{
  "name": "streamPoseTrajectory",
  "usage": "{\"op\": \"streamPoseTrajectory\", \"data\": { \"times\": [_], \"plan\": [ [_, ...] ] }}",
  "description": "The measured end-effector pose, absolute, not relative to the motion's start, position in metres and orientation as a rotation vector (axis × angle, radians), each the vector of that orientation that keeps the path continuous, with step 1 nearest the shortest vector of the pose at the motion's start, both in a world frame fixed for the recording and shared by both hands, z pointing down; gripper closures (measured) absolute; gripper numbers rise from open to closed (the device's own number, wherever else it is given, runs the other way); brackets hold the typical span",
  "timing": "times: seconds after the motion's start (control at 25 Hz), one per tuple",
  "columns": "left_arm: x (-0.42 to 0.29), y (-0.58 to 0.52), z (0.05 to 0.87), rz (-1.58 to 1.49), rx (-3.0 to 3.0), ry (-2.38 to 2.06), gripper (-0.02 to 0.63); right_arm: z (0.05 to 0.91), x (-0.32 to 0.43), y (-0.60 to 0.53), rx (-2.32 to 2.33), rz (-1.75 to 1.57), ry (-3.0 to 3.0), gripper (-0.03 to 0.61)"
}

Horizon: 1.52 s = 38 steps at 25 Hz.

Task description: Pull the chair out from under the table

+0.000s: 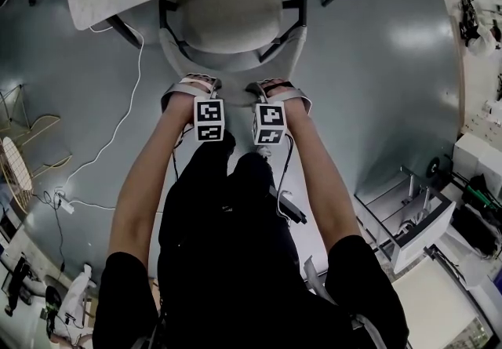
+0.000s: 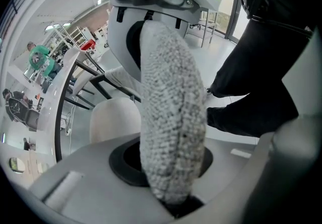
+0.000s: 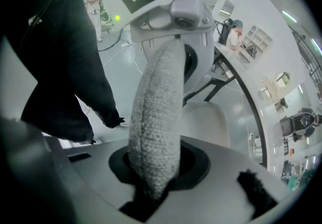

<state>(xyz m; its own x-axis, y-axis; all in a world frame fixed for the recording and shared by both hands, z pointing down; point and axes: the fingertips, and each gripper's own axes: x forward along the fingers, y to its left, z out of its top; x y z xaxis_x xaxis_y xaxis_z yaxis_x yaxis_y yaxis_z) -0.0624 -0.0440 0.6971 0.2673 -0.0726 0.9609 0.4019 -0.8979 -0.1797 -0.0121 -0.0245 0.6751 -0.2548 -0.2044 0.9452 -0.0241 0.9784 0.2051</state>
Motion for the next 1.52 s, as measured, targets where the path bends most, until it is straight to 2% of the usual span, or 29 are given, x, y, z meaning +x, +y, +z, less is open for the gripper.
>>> {"op": "streamPoseTrajectory", "data": {
  "times": [1.52],
  "plan": [
    [-0.033,0.025,0.701,-1.726,-2.211,-0.197,0.526,0.676,0.018,0.04,0.052,-0.205,-1.845,0.5]
  ]
}}
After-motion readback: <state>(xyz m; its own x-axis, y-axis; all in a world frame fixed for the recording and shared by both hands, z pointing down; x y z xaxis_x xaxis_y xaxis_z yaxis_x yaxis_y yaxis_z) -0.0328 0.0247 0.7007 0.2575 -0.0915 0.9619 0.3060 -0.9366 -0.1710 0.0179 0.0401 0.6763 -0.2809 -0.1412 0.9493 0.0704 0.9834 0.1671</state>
